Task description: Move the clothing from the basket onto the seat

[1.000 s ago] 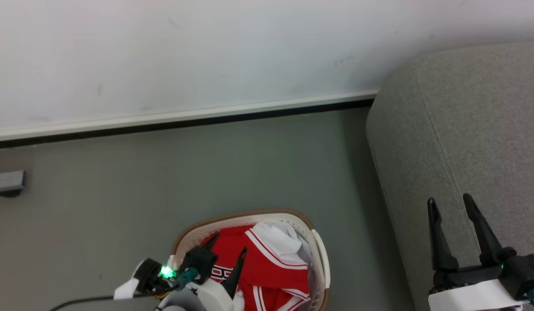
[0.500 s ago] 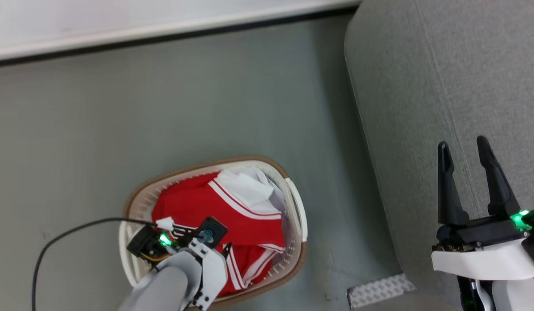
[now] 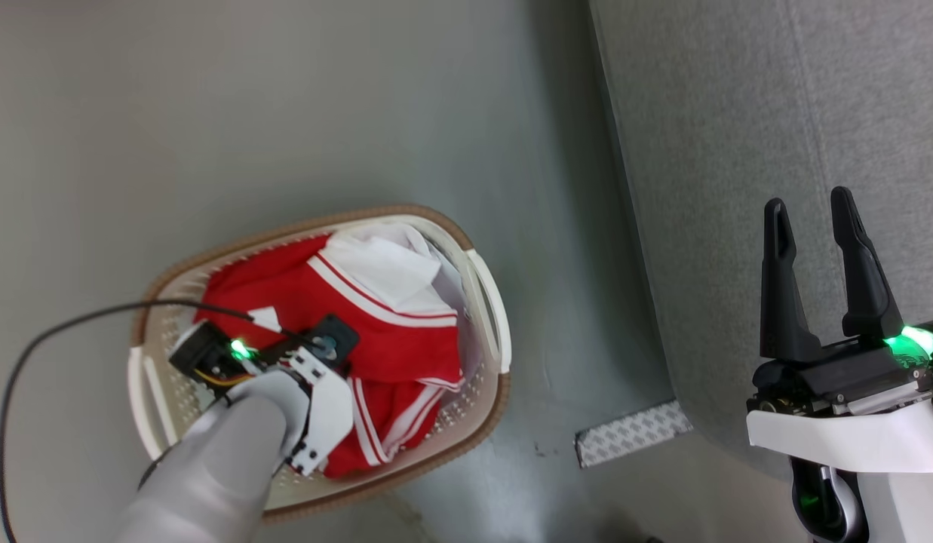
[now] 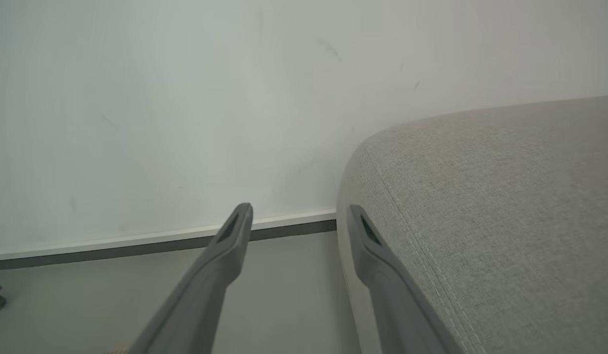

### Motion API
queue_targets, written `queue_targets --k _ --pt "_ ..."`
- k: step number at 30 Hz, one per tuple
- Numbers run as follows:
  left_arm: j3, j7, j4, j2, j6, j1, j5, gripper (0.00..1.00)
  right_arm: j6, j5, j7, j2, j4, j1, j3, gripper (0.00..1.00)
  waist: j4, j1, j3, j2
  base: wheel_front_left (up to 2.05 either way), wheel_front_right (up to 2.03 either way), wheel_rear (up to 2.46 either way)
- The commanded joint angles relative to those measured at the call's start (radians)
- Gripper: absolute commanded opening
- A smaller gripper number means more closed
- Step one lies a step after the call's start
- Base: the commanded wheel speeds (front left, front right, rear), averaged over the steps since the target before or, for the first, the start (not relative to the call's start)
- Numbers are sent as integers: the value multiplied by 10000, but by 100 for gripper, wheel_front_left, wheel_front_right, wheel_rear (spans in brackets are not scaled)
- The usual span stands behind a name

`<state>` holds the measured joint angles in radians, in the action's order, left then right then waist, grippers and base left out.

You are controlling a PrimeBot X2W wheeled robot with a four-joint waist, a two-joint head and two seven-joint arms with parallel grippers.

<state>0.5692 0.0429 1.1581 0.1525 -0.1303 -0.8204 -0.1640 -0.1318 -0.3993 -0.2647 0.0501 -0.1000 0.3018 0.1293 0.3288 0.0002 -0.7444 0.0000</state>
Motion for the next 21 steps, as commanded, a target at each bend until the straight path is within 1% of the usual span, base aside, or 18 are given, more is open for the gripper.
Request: queue_targets --k 1,2,3,6,8,12,17,21 --pt "3 68 98 93 17 -140 21 100 21 -52 3 6 -61 102 34 100 186 -2 -352 0 0 0 0" --pt "-12 51 180 105 14 -199 143 9 21 -88 3 6 -70 111 50 100 215 -2 -450 0 0 0 0" --pt "85 103 252 113 11 -255 147 0 21 -112 3 7 -88 124 65 100 241 -2 -526 0 0 0 0" --pt "354 293 466 54 7 -349 343 0 21 -166 3 7 -82 119 18 100 257 -2 -601 0 0 0 0" --pt "438 608 514 -73 6 -382 541 0 21 -116 3 7 -12 72 -65 100 180 -2 -521 0 0 0 0" --pt "515 1335 438 -379 6 -337 1194 0 21 50 3 7 218 -78 -236 100 -132 -2 39 0 0 0 0" --pt "395 1957 144 -698 6 227 2240 0 21 264 3 12 601 -428 -308 100 -614 -2 1318 0 0 0 0" --pt "475 2143 -401 -850 6 967 3019 0 21 496 3 13 911 -912 -390 100 -1065 -2 2502 0 0 0 0"
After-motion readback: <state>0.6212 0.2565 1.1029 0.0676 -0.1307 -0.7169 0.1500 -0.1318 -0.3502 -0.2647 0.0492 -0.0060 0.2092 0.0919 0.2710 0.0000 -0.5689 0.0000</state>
